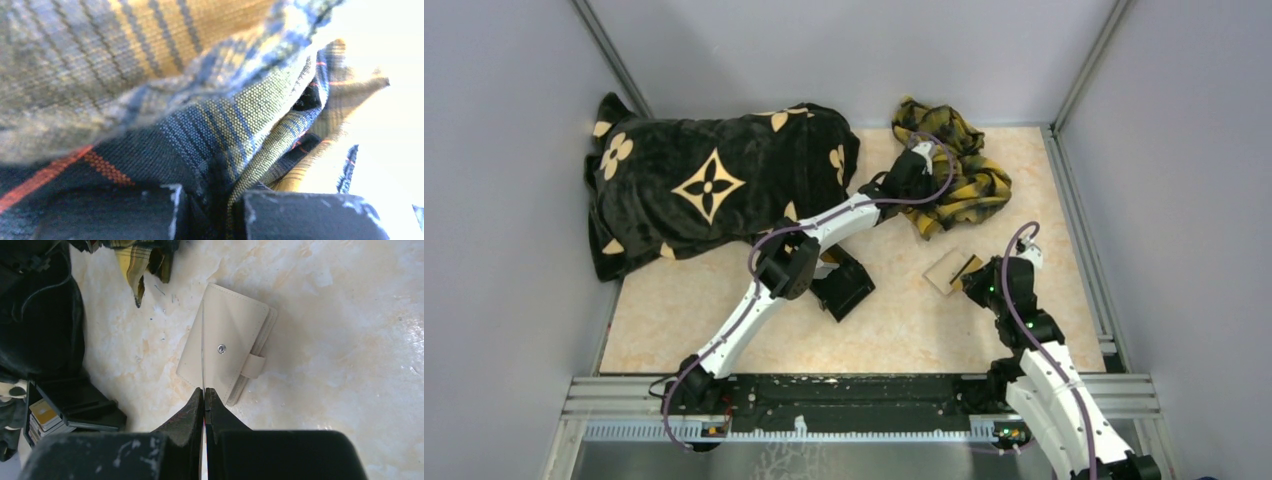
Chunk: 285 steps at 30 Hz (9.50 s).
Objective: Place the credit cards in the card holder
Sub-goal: Move the distractor to the center of the board, then open the card holder at the center of the board.
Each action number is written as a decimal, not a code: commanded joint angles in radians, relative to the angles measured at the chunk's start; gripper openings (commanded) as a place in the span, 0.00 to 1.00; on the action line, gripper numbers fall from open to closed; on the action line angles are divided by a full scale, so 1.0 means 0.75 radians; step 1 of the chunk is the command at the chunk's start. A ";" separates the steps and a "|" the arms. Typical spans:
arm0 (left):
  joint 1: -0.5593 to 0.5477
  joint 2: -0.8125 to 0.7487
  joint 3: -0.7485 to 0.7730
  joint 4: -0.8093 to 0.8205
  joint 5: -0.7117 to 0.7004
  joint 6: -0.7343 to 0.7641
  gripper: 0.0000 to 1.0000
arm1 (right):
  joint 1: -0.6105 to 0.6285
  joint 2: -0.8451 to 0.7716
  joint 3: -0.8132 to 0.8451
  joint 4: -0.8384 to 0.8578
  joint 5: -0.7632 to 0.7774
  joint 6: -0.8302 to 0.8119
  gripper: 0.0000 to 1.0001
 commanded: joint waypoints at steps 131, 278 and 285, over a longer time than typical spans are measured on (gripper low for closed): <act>-0.215 -0.616 -1.019 0.057 -0.168 0.198 0.66 | -0.307 -0.082 -0.314 0.313 -0.280 0.230 0.00; -0.271 -0.703 -1.529 0.369 0.128 -0.022 0.57 | -0.364 0.159 -0.105 0.330 -0.400 -0.333 0.00; -0.271 -0.701 -1.531 0.368 0.128 -0.024 0.57 | -0.362 0.134 -0.108 0.337 -0.435 -0.317 0.00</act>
